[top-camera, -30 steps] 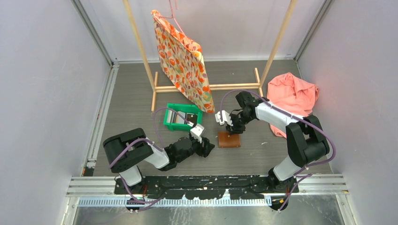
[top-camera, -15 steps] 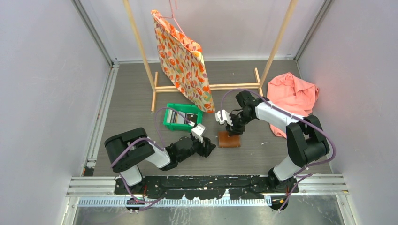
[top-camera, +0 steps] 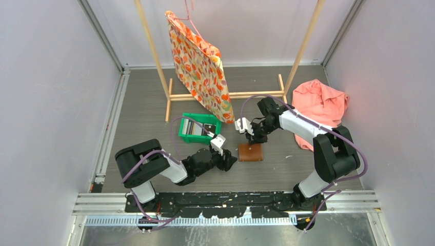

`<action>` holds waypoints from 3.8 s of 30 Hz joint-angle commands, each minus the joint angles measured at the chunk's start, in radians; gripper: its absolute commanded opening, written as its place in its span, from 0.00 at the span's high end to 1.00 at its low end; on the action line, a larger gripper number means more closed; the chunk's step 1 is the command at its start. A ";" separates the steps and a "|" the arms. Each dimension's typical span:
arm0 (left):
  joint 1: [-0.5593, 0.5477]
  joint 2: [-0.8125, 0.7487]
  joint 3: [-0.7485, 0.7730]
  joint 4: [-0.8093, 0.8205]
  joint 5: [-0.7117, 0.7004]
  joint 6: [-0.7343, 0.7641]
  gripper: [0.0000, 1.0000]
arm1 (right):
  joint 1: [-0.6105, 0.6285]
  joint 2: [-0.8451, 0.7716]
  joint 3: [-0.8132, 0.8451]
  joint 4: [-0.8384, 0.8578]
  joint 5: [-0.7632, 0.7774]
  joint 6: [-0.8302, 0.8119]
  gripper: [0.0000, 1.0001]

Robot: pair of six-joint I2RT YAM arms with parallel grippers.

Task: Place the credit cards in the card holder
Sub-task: Close the card holder at the center of the board.

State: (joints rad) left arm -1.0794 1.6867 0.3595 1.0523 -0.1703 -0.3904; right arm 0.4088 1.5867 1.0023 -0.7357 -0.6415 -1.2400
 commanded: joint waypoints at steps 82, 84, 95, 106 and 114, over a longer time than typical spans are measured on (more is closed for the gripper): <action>0.042 0.053 0.189 -0.021 0.160 -0.280 0.67 | -0.016 0.084 0.113 -0.046 0.009 0.066 0.92; 0.041 0.082 0.214 -0.009 0.165 -0.299 0.67 | -0.017 0.080 0.117 -0.055 0.003 0.066 0.96; 0.041 0.244 0.289 0.053 0.113 -0.391 0.72 | -0.025 0.090 0.131 -0.103 -0.034 0.047 0.99; 0.068 0.316 0.304 -0.169 -0.017 -0.518 0.93 | -0.068 0.106 0.154 -0.221 -0.104 -0.027 0.99; 0.075 0.313 0.315 -0.252 -0.039 -0.542 0.97 | -0.082 0.129 0.150 -0.279 -0.093 -0.073 0.99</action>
State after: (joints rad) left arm -1.0267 1.9713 0.6823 1.0096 -0.1307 -0.9443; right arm 0.3264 1.7123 1.1263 -0.9253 -0.6910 -1.2789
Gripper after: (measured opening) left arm 0.035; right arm 0.029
